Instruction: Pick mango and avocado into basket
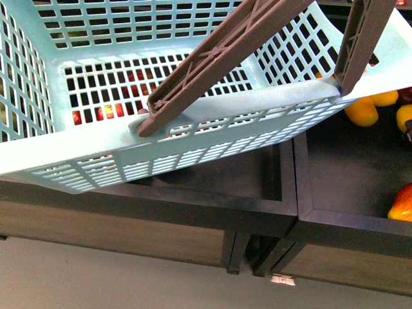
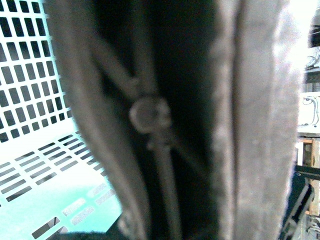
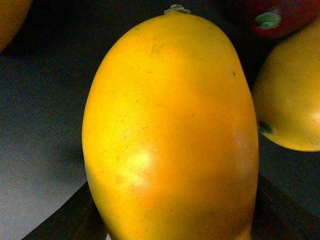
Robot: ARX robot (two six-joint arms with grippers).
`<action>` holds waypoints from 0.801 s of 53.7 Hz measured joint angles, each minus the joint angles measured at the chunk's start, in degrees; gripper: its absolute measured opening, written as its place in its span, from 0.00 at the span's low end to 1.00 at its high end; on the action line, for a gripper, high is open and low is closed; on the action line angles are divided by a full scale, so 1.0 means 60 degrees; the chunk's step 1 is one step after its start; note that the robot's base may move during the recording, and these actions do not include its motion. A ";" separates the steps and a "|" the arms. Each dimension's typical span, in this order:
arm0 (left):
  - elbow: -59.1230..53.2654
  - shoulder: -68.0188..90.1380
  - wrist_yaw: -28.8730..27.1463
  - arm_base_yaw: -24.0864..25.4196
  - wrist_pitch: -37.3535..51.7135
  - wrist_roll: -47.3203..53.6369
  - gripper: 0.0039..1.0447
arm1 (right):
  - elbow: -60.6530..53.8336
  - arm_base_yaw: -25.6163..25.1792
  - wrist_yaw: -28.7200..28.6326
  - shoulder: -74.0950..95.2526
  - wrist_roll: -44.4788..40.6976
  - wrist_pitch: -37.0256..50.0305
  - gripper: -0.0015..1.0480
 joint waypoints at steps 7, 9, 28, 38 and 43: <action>0.0000 0.0000 -0.0004 0.0004 0.0000 0.0000 0.13 | -0.2357 -0.0255 -0.0933 -0.1840 0.0237 0.1665 0.59; 0.0000 0.0000 0.0000 0.0000 0.0000 0.0000 0.13 | -0.2725 -0.0299 -0.1096 -0.2182 0.0281 0.1883 0.59; 0.0000 0.0000 -0.0004 0.0000 0.0000 0.0004 0.13 | -0.7453 -0.0685 -0.3180 -0.7071 0.1388 0.3778 0.59; 0.0000 0.0000 0.0004 0.0000 0.0000 0.0000 0.13 | -0.8998 -0.0554 -0.4087 -0.9154 0.2109 0.3901 0.59; 0.0000 0.0000 0.0000 0.0004 0.0000 0.0000 0.13 | -0.9610 -0.0390 -0.4444 -1.0269 0.2524 0.4029 0.59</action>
